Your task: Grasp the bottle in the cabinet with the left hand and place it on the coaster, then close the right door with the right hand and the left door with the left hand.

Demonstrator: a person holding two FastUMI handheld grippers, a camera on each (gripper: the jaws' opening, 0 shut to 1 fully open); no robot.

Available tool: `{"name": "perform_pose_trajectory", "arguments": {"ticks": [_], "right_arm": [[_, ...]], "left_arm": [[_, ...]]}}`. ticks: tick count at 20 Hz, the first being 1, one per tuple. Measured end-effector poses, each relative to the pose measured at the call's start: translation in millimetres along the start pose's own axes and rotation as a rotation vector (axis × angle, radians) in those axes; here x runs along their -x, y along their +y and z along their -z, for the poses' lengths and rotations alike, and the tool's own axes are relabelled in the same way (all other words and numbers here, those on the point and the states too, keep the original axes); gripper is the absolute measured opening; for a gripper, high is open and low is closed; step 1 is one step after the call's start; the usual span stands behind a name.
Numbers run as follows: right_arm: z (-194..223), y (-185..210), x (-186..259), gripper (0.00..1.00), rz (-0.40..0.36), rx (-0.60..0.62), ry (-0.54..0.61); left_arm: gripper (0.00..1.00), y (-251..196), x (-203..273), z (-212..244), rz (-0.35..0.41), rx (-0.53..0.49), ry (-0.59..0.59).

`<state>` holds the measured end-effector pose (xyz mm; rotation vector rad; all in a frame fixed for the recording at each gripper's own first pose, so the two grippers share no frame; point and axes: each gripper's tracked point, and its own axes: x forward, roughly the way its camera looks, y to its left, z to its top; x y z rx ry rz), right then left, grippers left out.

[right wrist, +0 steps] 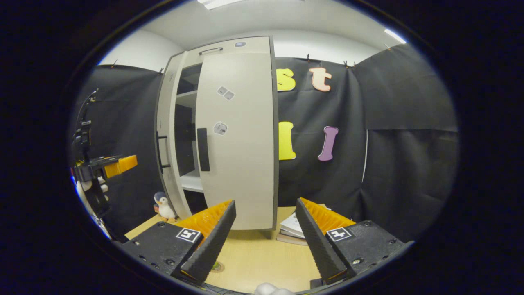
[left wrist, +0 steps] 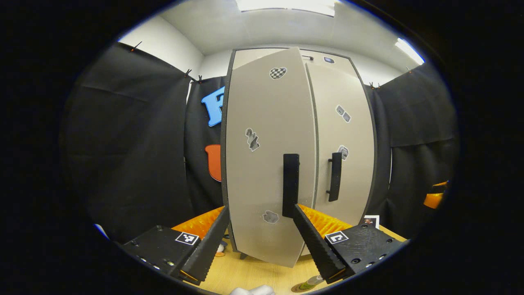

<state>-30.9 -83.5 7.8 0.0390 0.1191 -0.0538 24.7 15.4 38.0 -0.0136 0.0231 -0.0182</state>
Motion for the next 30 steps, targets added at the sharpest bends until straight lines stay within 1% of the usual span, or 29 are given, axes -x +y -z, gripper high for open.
{"name": "perform_pose_trajectory", "arguments": {"ticks": [3, 5, 6, 8, 10, 11, 14, 15, 16, 23, 26, 27, 30], "right_arm": [[-1, 6, -1, 0.97, 0.003, -0.005, -0.010], [-1, 10, -1, 0.97, 0.005, -0.008, -0.016], [-1, 13, 0, 0.95, 0.002, -0.009, -0.018], [2, 19, 1, 0.97, 0.001, -0.005, -0.018], [6, 25, 1, 0.97, -0.003, 0.002, -0.014], [7, 29, 1, 0.95, -0.008, 0.004, -0.011], [10, 37, 0, 0.95, -0.019, 0.008, -0.001], [11, 39, 0, 0.97, -0.021, 0.011, 0.000], [10, 40, 0, 0.95, -0.022, 0.014, 0.000], [7, 39, 3, 0.97, -0.010, 0.027, -0.003], [7, 40, 2, 0.96, -0.009, 0.029, 0.001], [7, 41, 2, 0.94, -0.010, 0.030, 0.001], [3, 42, 2, 0.97, -0.011, 0.038, -0.005]], "left_arm": [[0.96, -16, 22, 9, 0.023, 0.021, 0.016], [0.96, -16, 35, 20, 0.004, 0.021, 0.025], [0.96, -15, 39, 24, -0.004, 0.016, 0.025], [0.96, -13, 49, 33, -0.023, -0.003, 0.032], [0.96, -17, 57, 40, -0.017, -0.010, 0.040], [0.96, -19, 58, 43, -0.014, -0.011, 0.045], [0.96, -18, 58, 49, -0.016, -0.010, 0.052], [0.96, -19, 57, 50, -0.013, -0.004, 0.055], [0.96, -19, 58, 50, -0.009, 0.003, 0.057], [0.96, -21, 52, 50, 0.002, 0.004, 0.058], [0.96, -21, 50, 49, 0.006, 0.004, 0.059], [0.96, -20, 50, 48, 0.005, 0.003, 0.057], [0.96, -18, 49, 47, 0.002, 0.006, 0.054]]}}
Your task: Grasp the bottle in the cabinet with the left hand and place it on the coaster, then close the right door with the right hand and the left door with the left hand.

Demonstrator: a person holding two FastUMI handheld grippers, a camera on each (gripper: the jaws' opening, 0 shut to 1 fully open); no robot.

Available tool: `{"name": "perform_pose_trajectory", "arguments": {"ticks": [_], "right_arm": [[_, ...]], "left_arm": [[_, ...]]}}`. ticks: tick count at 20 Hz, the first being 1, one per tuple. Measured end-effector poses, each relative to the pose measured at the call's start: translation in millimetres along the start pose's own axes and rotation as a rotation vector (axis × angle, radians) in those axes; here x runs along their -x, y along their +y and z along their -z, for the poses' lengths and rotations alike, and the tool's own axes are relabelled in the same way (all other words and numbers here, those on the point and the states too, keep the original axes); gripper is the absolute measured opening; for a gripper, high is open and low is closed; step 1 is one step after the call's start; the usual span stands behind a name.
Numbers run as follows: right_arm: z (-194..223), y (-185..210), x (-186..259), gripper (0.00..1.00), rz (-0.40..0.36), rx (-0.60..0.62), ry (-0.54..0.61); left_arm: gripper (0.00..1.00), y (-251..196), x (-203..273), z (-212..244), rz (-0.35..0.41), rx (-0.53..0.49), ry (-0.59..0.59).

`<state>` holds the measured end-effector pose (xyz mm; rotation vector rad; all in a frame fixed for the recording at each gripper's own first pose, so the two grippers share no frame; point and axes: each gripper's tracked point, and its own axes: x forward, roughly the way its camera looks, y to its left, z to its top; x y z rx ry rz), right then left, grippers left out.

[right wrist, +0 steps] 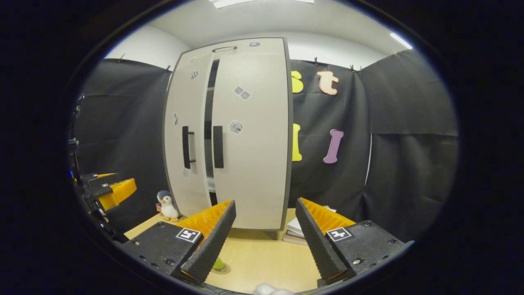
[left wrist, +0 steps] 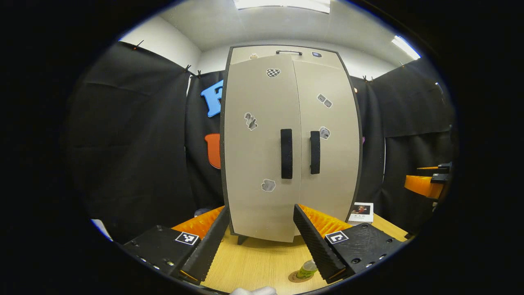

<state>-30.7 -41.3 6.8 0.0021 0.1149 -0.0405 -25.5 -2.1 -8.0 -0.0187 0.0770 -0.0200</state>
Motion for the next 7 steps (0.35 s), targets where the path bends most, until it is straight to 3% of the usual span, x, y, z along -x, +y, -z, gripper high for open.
{"name": "perform_pose_trajectory", "arguments": {"ticks": [7], "right_arm": [[-0.8, 6.4, -0.6, 0.97, -0.008, 0.008, 0.000]], "left_arm": [[0.96, 0.9, -2.5, 1.3, 0.002, -0.003, 0.007]]}}
